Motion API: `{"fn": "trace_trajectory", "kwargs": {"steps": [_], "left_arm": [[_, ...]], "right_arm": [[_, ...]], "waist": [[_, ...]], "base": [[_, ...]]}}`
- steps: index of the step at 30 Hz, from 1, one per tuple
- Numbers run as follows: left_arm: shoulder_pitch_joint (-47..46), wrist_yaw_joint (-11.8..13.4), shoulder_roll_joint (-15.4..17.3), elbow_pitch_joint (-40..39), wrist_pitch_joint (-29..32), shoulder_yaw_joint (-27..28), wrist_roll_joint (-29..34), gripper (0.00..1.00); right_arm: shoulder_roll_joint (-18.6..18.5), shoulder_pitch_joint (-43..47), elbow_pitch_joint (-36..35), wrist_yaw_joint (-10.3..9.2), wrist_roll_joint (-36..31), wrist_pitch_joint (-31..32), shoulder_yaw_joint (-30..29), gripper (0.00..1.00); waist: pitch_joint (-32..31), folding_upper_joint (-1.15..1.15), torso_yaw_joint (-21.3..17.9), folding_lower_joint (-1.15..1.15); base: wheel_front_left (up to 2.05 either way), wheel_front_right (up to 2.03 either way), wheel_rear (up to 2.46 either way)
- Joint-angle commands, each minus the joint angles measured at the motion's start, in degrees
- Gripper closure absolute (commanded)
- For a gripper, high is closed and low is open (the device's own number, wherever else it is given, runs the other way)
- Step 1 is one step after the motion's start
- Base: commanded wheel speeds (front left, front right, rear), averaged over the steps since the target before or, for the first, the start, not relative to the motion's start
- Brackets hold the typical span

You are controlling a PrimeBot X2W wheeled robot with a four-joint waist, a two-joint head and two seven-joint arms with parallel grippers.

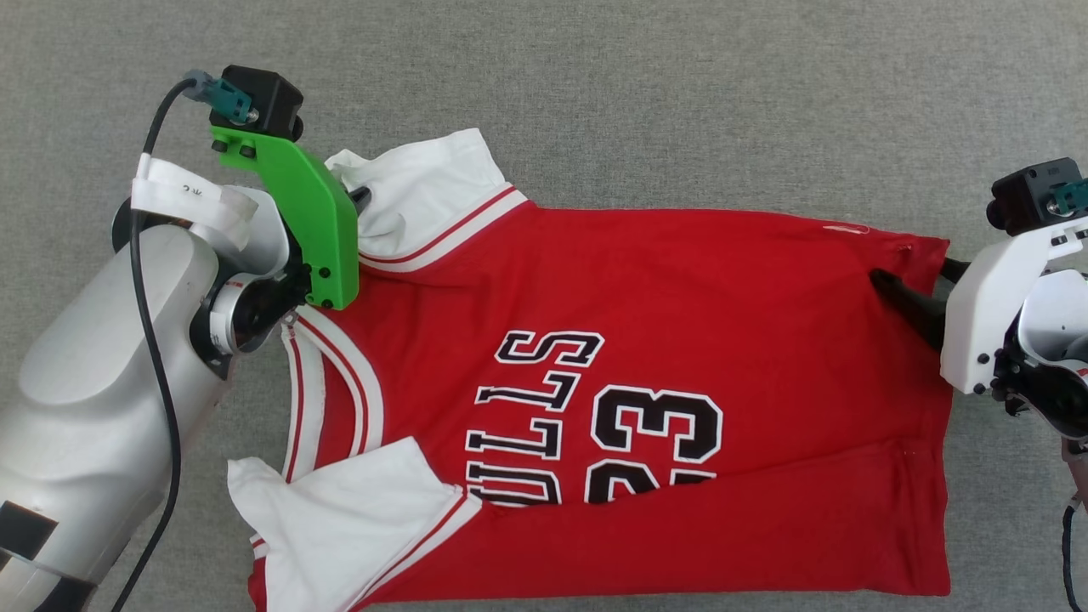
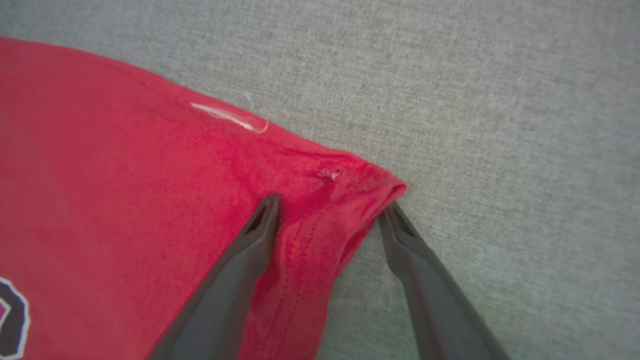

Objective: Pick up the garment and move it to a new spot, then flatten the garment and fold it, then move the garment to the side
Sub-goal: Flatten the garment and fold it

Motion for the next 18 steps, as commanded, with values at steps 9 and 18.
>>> {"fn": "trace_trajectory", "kwargs": {"steps": [9, 18], "left_arm": [[-0.9, -0.8, -0.4, 1.3, -1.0, -0.2, 0.7, 1.00], [-0.2, -0.1, 0.0, 2.2, -4.5, 0.7, 1.4, 1.00]], "right_arm": [[0.1, -0.9, 3.0, -0.03, 1.4, -0.2, 2.4, 1.00], [0.1, -2.1, 1.6, -0.03, 0.2, -8.3, -3.6, 1.00]], "waist": [[-1.2, 0.00, -0.2, 0.00], [-5.4, 0.00, -0.4, 0.00]], "base": [[0.00, 0.00, 0.00], [0.00, 0.00, 0.00]]}}
